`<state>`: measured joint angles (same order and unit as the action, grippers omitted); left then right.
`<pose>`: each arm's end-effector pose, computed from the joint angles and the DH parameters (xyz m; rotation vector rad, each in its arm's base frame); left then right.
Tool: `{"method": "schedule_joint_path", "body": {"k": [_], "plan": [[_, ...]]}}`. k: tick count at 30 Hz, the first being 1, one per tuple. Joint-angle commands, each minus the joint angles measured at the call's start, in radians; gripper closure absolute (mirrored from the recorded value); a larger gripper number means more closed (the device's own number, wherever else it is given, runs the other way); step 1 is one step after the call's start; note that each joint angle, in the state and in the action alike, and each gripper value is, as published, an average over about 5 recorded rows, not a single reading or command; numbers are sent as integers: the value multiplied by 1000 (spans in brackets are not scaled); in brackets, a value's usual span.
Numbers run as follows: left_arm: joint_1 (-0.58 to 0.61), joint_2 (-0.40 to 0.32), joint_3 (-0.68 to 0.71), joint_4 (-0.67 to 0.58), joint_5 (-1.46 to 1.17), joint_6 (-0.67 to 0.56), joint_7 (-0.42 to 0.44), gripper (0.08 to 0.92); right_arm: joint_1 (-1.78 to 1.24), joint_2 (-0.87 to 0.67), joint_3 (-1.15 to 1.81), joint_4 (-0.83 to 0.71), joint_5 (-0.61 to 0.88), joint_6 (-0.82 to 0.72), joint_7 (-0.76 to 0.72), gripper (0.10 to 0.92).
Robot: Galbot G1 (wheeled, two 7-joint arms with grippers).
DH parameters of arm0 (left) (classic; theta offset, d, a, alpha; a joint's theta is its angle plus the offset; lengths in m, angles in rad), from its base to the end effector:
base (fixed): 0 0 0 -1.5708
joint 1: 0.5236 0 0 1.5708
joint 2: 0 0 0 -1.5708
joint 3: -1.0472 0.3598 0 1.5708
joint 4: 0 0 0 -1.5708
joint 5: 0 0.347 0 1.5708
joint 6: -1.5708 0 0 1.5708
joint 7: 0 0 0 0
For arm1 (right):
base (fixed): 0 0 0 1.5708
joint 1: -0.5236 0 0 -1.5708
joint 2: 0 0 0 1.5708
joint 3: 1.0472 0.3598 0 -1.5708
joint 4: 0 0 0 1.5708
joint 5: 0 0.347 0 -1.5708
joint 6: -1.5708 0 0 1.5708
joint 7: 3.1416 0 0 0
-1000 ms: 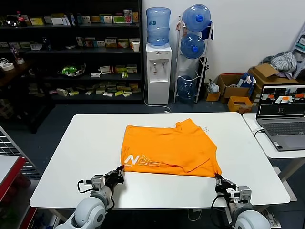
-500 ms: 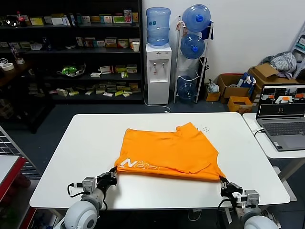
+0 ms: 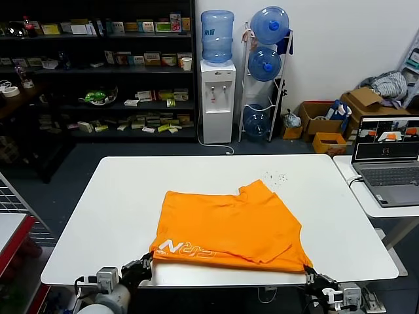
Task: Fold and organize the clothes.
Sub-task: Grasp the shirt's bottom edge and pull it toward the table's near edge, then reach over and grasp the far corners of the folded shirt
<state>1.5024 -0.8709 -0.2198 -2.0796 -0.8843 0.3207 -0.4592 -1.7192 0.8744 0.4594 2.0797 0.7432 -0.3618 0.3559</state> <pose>0.1699 0.0535 -0.3106 -0.1518 -2.4801 0.1943 0.1378 -0.1074 -0.3125 0.0411 -2.4549 0.0000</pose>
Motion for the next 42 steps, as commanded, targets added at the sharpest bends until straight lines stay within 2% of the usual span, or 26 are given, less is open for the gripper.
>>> {"method": "schedule_joint_path", "body": {"k": [1,8,12,15,21,25,29,36,42], "plan": [[112,21,-40,-85,-23,37,2,849,-52,-7,10,39,3,-8,19,775],[17,40,-81,-118,-88,61,-22,644,40,-38,73,73,80,26,-4,567],[-114,21,-77,-61,-83,30,30,531,213,-57,60,14,97,63,-50,454],[-266,-51,-18,78,-21,-6,96,445,428,-33,-7,-111,97,77,-80,367],[-597,-195,116,475,106,-116,248,271,827,78,-183,-488,63,81,-134,221],[-767,-231,197,676,96,-120,290,194,1003,164,-280,-709,30,55,-150,204],[-856,-239,257,790,50,-73,292,178,1071,215,-328,-807,4,-9,-153,203],[-905,-270,280,908,28,-14,274,177,1121,268,-369,-898,-23,-56,-174,203],[-909,-267,290,924,38,-6,275,177,1142,289,-395,-941,-35,-77,-189,203]]}}
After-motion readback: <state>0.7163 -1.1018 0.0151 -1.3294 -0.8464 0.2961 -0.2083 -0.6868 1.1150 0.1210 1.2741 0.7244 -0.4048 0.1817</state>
